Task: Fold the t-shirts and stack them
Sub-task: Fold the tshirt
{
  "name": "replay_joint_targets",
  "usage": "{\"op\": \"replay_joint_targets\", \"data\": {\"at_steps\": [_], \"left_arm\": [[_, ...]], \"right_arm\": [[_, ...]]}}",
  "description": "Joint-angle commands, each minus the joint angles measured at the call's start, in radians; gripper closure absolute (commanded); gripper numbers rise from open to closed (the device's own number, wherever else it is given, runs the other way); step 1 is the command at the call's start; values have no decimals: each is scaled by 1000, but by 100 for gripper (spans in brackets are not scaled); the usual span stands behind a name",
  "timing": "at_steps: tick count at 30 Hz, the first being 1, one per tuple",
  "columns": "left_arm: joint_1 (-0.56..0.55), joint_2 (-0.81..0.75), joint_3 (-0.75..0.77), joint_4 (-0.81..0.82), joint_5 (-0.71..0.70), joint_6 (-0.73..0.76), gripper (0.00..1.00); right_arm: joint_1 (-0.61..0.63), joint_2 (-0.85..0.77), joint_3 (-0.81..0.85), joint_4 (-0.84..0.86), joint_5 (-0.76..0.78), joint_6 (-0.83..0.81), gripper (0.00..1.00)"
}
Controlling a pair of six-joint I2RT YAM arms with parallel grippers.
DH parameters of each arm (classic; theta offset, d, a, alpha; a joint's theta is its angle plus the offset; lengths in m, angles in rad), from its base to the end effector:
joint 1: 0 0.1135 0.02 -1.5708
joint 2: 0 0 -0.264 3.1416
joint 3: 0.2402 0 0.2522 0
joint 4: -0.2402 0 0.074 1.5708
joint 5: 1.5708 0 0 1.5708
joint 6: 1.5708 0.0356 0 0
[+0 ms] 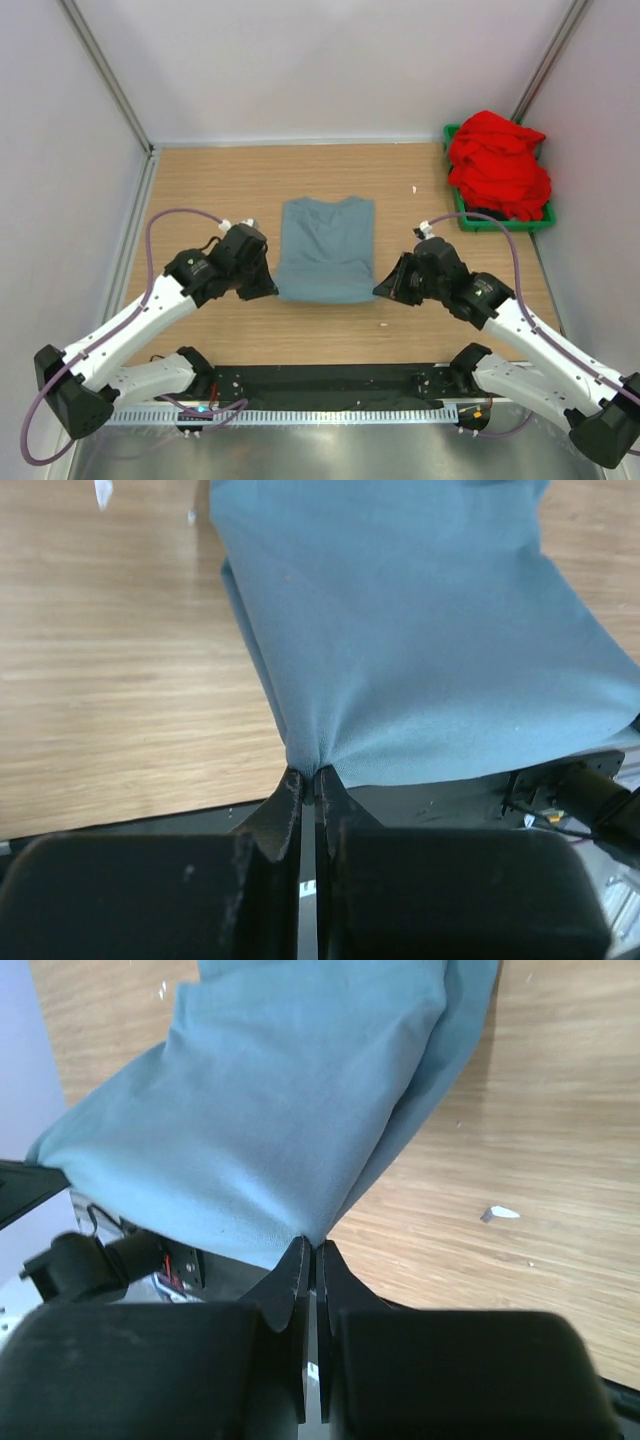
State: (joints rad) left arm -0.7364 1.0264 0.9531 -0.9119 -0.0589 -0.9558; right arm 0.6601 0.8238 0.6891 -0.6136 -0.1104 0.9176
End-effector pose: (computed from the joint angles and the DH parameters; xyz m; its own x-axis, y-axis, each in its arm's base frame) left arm 0.1440 -0.1277 0.2899 -0.8842 -0.2990 -0.3590 -0.1314 0.8965 -0.4231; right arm 0.1331 0.1083 0.2593 -0.8613 0.3306 -0.3858 0.0177 0.7784 0.6275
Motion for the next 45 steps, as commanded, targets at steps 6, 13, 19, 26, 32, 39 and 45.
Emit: {"op": "replay_joint_targets", "data": {"at_steps": [6, 13, 19, 26, 32, 39, 45], "left_arm": [[64, 247, 402, -147, -110, 196, 99], [193, 458, 539, -116, 14, 285, 100], [265, 584, 637, -108, 91, 321, 100], [351, 835, 847, -117, 194, 345, 100], [483, 1352, 1557, -359, 294, 376, 56], [601, 1379, 1490, -201, 370, 284, 1], [572, 1147, 1166, -105, 281, 354, 0]], "right_arm": [[-7, 201, 335, -127, 256, -114, 99], [-109, 357, 395, -63, 192, -177, 99], [-198, 472, 470, -40, 138, -236, 99], [-301, 661, 622, -2, 39, -299, 99], [-428, 1133, 1047, 96, -116, -383, 29], [-445, 1326, 1450, -83, -100, -479, 14], [-447, 1037, 973, 106, -80, -447, 12]]}}
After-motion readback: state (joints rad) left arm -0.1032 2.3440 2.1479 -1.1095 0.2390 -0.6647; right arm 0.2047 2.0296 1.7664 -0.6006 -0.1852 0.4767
